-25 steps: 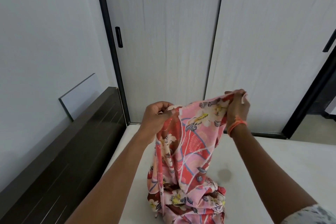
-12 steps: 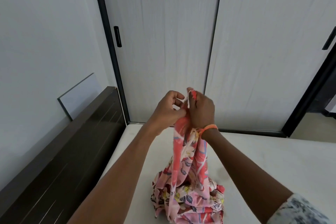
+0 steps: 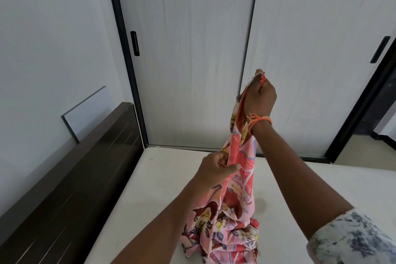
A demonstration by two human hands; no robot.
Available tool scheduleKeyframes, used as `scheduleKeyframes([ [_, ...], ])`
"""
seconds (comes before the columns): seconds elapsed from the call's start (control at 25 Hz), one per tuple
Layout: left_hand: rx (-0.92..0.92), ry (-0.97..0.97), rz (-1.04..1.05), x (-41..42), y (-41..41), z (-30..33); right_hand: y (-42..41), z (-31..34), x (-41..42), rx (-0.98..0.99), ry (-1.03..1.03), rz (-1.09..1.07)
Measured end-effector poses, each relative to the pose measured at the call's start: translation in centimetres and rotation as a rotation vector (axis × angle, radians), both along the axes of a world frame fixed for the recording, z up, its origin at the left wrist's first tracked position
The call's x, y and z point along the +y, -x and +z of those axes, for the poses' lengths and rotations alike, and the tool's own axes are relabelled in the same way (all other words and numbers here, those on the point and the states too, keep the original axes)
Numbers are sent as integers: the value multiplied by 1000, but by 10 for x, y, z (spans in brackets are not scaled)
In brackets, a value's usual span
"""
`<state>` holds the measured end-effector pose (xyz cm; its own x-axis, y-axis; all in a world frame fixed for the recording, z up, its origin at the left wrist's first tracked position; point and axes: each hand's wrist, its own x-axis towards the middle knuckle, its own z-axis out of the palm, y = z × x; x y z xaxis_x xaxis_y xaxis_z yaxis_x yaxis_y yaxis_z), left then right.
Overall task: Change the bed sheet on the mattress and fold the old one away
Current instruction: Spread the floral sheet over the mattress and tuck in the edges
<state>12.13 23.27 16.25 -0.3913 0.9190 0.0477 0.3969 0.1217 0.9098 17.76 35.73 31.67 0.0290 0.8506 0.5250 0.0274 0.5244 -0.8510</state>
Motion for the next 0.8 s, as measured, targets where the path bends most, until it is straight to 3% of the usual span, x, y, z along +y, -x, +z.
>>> scheduleKeyframes([
  [0.12, -31, -21, 93, 7, 3, -15, -4, 2, 5, 39, 13, -27],
  [0.24, -209, 44, 57, -1, 1, -31, -10, 3, 19, 39, 60, -58],
  [0.32, -351, -25, 122, -7, -3, -28, -12, -2, 20, 53, 124, -36],
  [0.44, -477, -262, 300, -1, 22, 8, -21, -15, 13, 200, 282, 122],
  [0.56, -424, -397, 259, 1, 45, 69, -20, -32, -10, 295, 342, 423],
  [0.68, -324, -465, 106, 7, 37, 120, 1, -56, -51, 20, 64, 534],
  [0.8, -230, -442, 79, 12, 34, 141, 8, -57, -61, -209, -182, 357],
])
